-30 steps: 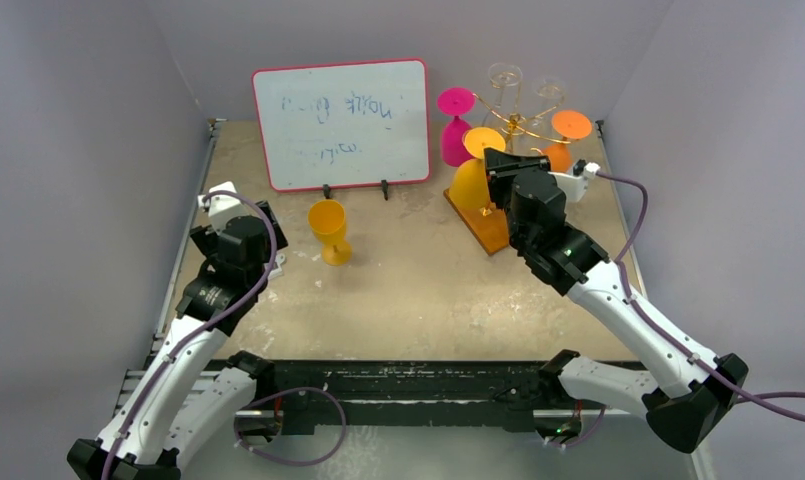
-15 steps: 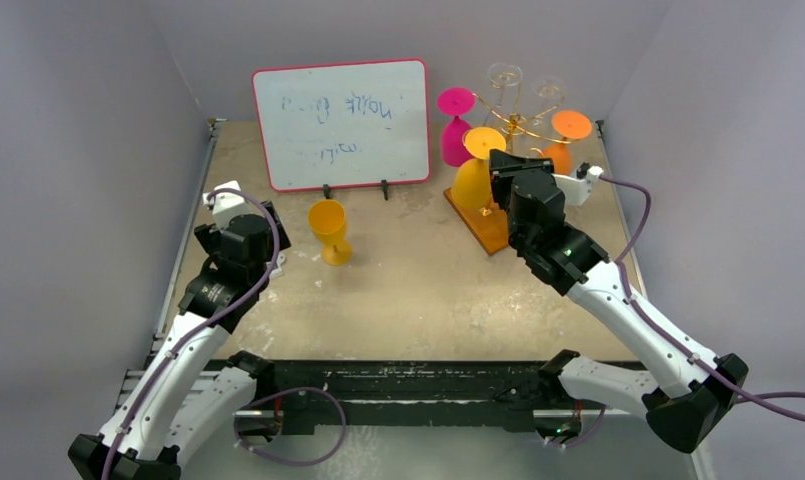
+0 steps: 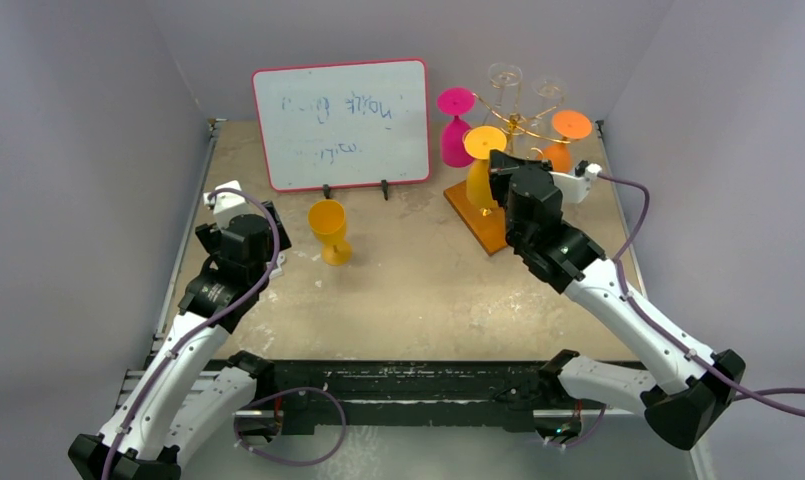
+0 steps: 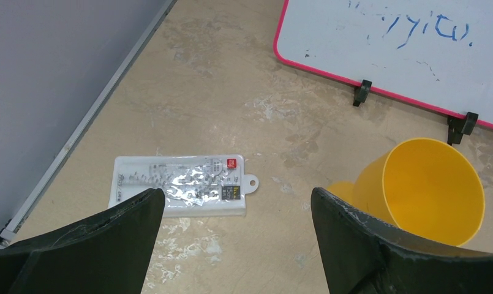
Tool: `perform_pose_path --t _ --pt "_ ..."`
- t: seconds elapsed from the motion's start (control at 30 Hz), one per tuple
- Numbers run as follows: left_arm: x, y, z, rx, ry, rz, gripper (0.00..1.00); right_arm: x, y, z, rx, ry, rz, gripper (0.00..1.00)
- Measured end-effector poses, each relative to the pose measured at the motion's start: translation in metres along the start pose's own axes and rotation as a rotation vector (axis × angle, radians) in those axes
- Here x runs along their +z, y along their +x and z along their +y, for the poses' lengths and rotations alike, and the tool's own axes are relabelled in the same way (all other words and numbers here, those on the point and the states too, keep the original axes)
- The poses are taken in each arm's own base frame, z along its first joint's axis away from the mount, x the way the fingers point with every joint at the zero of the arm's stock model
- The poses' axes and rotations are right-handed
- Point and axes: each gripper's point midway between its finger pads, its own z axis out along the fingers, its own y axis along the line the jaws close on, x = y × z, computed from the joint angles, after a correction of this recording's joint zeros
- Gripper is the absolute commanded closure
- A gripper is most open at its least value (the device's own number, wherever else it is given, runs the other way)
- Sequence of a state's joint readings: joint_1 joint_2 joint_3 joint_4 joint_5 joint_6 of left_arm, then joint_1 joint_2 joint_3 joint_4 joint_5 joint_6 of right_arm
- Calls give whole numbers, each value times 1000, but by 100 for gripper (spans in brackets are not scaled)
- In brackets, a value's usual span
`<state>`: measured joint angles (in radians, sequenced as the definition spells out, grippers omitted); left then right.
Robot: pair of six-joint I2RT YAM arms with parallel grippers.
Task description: Take the wine glass off the wine glass rack
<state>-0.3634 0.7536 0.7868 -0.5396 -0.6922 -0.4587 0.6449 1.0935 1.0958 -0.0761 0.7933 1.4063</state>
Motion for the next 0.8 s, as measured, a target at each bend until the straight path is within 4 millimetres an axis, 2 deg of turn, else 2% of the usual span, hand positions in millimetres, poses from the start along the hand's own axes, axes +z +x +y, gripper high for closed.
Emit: perform_pose_path --t 0.4,0.8 --pt "0 0 -1 7 5 2 12 -9 2 7 25 -20 50 100" --pt "0 0 -1 6 5 2 12 -15 -2 30 60 -72 69 100"
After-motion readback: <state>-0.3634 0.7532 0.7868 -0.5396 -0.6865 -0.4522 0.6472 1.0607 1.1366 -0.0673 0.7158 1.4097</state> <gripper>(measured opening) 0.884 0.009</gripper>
